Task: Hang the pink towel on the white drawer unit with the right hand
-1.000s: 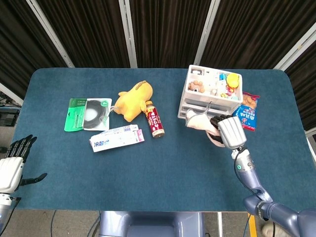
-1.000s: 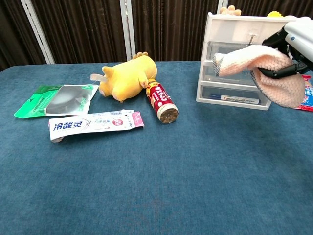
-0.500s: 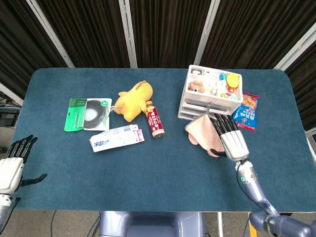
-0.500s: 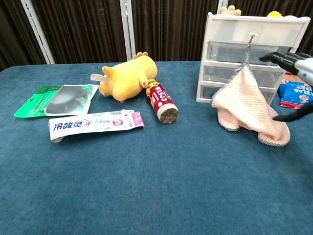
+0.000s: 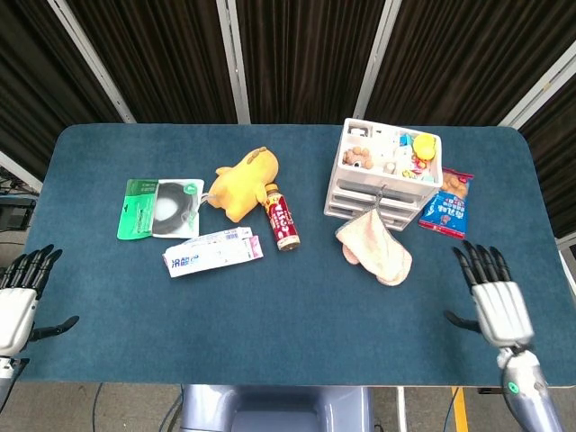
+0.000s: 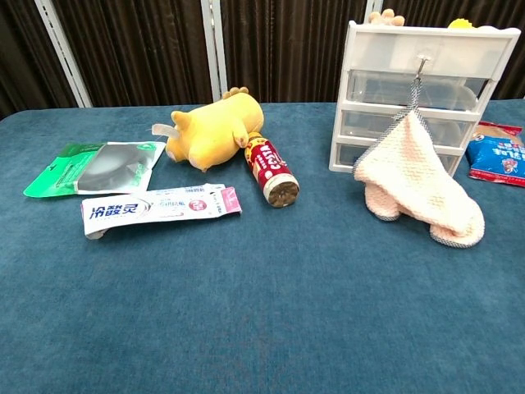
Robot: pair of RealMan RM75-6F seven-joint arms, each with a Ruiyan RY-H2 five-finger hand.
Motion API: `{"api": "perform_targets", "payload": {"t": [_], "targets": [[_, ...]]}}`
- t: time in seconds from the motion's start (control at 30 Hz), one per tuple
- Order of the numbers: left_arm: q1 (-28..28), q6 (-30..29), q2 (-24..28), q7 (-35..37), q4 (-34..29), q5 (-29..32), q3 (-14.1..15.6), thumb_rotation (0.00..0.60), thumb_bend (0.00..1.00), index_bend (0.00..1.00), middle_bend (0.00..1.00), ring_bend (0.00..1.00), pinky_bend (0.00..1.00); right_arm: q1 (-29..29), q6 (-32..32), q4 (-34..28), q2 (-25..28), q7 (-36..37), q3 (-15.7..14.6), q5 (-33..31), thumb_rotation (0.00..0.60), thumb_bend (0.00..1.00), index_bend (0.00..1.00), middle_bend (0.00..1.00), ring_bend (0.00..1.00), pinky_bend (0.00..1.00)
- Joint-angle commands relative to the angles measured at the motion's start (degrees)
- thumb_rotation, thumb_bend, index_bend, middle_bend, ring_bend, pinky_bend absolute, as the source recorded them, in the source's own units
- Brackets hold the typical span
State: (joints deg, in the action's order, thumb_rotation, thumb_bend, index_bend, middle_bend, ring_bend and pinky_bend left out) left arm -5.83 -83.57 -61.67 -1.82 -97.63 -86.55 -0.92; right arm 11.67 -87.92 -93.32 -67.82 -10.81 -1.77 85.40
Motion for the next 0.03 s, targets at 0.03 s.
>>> {"api": "perform_targets", "payload": {"t": [0.03], "targets": [[0.3, -0.9, -0.5, -0.7, 0.7, -0.5, -0.1, 0.6, 0.03, 0.0, 0.0, 0.0, 0.0, -2.3, -1.4, -1.7, 1.6, 1.3, -0.9, -0.9, 0.6, 0.0, 0.0, 0.0, 0.0, 0.05]]}}
